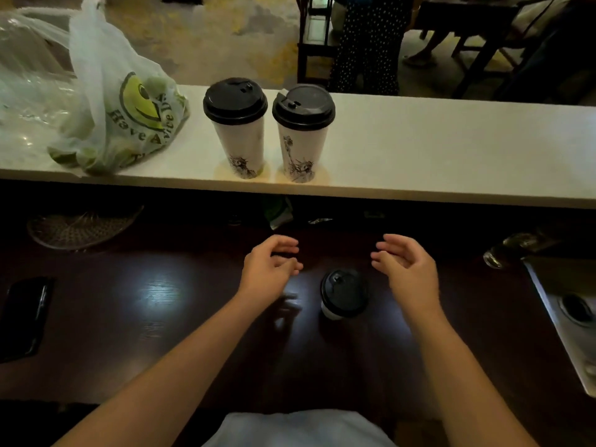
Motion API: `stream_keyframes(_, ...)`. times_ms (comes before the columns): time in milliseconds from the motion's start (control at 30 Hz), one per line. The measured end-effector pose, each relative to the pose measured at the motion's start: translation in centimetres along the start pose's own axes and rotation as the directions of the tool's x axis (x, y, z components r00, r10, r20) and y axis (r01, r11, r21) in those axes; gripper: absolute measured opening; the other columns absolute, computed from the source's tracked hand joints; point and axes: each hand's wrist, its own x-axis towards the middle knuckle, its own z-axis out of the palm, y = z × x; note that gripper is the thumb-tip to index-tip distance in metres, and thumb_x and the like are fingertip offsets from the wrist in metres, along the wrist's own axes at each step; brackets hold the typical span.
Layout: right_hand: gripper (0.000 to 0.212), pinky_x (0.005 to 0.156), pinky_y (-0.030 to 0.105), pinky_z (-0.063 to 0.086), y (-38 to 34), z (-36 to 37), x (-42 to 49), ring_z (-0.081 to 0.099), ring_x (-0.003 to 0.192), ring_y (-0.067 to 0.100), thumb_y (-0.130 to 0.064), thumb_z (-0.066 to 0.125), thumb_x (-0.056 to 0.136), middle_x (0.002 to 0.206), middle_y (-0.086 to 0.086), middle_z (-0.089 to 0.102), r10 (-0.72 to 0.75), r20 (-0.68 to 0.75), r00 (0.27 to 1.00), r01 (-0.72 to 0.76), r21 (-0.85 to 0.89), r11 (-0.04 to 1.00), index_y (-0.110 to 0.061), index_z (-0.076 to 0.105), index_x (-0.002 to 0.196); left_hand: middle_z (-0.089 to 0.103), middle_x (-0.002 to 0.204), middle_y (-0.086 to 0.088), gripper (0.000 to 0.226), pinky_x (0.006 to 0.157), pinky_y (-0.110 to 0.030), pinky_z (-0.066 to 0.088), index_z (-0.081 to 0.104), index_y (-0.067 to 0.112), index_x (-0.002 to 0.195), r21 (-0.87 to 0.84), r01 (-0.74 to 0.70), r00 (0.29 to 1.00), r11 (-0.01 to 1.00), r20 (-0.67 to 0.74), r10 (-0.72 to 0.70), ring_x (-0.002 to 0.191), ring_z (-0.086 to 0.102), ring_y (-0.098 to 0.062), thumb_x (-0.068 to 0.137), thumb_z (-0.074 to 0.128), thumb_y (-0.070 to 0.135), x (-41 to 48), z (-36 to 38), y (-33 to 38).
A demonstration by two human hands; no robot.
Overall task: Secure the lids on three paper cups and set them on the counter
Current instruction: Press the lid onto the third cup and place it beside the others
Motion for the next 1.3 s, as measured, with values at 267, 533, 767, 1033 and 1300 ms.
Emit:
stream_keyframes(267, 0.065, 0.084, 0.032, 0.051, 6.6, -1.3, -1.2, 0.064, 0.108, 0.026, 0.02, 0.066, 0.08, 0.13, 0.017, 0.063, 0.212, 0.137, 0.968, -0.172, -0.256, 0.951, -0.01, 0.055, 0.136, 0.067, 0.106, 0.004, 0.053, 0.067, -0.052, 0.063, 0.06, 0.035, 0.107, 0.141, 0.122, 0.99, 0.982, 0.051, -0.13, 0.083, 0.073, -0.028, 0.08, 0.064, -0.011, -2.2, 1.9, -3.7)
stream_keyframes(533, 0.096, 0.107, 0.044, 0.05, 9.6, 0.0, -2.4, 0.06, 0.126, 0.02, -0.004, 0.087, 0.057, 0.131, -0.006, 0.066, 0.31, 0.292, 0.905, -0.174, -0.412, 0.894, -0.038, 0.05, 0.139, 0.068, 0.113, 0.004, 0.072, 0.073, -0.018, 0.057, 0.051, 0.022, 0.137, 0.139, 0.113, 0.934, 0.984, 0.323, -0.153, 0.085, 0.069, -0.001, 0.077, 0.077, -0.006, -4.0, 5.0, -3.7)
stream_keyframes(767, 0.095, 0.095, 0.035, 0.057, 7.8, 2.8, -3.5, 0.064, 0.116, 0.008, -0.045, 0.095, 0.051, 0.124, -0.013, 0.067, 0.216, 0.427, 0.878, -0.083, -0.308, 0.948, -0.041, 0.047, 0.133, 0.07, 0.118, -0.008, 0.052, 0.085, -0.049, 0.062, 0.06, 0.02, 0.125, -0.032, 0.308, 0.867, 0.951, 0.421, -0.267, 0.102, 0.073, -0.026, 0.08, 0.083, 0.007, -4.4, 1.8, -2.7)
stream_keyframes(1033, 0.08, 0.089, 0.035, 0.061, 3.5, 6.8, -3.2, 0.069, 0.108, 0.011, -0.022, 0.092, 0.067, 0.122, -0.006, 0.067, 0.232, 0.712, 0.663, 0.026, -0.331, 0.943, -0.036, 0.052, 0.135, 0.061, 0.127, 0.011, 0.077, 0.059, -0.032, 0.058, 0.045, 0.043, 0.137, 0.118, 0.057, 0.941, 0.991, 0.326, -0.093, 0.087, 0.072, -0.018, 0.069, 0.079, 0.056, -4.6, -5.5, -0.4)
stream_keyframes(1300, 0.05, 0.079, 0.027, 0.059, -0.9, 8.0, -2.7, 0.074, 0.099, 0.015, -0.015, 0.082, 0.08, 0.111, -0.001, 0.076, 0.386, 0.874, 0.296, -0.05, -0.39, 0.92, -0.029, 0.061, 0.124, 0.052, 0.105, 0.012, 0.054, 0.084, -0.044, 0.05, 0.052, 0.034, 0.119, 0.593, -0.389, 0.901, 0.704, 0.405, 0.157, 0.093, 0.057, -0.01, 0.09, 0.03, 0.074, -4.8, -8.3, 3.2)
